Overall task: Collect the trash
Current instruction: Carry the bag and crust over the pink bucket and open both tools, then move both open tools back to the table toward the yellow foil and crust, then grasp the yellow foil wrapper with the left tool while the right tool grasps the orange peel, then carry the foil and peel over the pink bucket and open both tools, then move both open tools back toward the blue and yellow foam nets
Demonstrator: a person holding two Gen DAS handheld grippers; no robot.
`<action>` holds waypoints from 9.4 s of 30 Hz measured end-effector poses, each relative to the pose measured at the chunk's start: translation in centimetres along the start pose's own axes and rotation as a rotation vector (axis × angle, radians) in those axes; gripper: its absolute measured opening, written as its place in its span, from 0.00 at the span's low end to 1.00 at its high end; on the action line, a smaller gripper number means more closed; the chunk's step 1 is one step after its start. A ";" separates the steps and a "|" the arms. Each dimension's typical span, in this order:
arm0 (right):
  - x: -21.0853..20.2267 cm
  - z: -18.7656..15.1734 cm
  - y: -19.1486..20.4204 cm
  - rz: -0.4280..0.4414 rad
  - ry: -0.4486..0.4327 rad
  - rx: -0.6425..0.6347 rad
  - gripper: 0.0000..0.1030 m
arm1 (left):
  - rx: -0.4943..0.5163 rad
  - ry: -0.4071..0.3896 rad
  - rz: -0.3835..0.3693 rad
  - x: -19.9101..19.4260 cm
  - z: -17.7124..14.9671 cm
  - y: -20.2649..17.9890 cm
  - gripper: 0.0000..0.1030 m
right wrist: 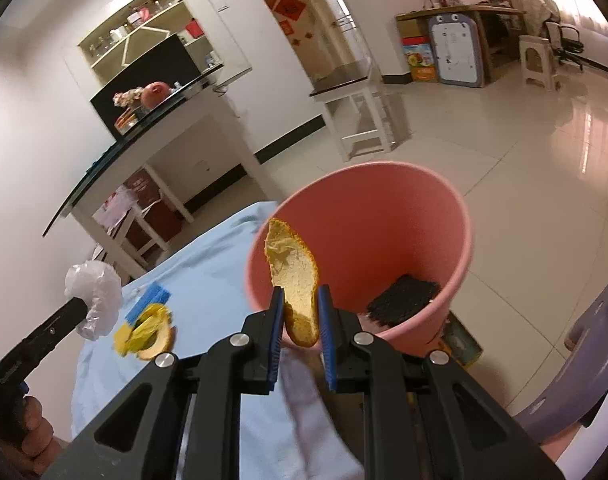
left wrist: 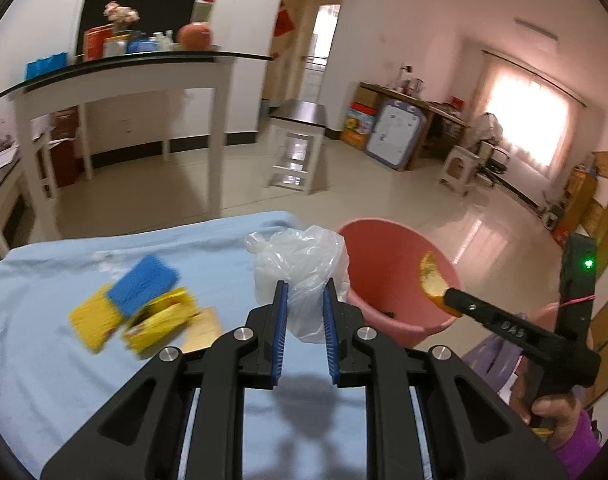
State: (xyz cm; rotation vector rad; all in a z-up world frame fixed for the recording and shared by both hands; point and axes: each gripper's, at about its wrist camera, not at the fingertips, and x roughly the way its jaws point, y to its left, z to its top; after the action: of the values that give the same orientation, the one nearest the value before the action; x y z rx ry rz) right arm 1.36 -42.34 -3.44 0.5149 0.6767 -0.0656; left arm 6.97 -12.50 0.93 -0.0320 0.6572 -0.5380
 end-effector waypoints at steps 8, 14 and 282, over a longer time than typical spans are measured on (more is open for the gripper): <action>0.4 1.3 -2.8 -0.047 -0.030 0.013 0.16 | 0.020 0.058 -0.080 4.6 0.6 -4.1 0.16; 1.0 1.8 -4.1 -0.080 -0.033 -0.005 0.17 | 0.042 0.098 -0.121 7.5 0.4 -6.6 0.16; 4.3 -8.7 18.9 0.042 0.124 -0.362 0.58 | -0.087 0.216 0.219 -2.7 -6.3 19.6 0.37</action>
State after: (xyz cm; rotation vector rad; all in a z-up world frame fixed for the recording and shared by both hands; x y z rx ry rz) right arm 3.91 -21.22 -3.61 0.1851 0.7787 0.1274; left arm 10.58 6.58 -6.31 0.0171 0.8828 -0.3032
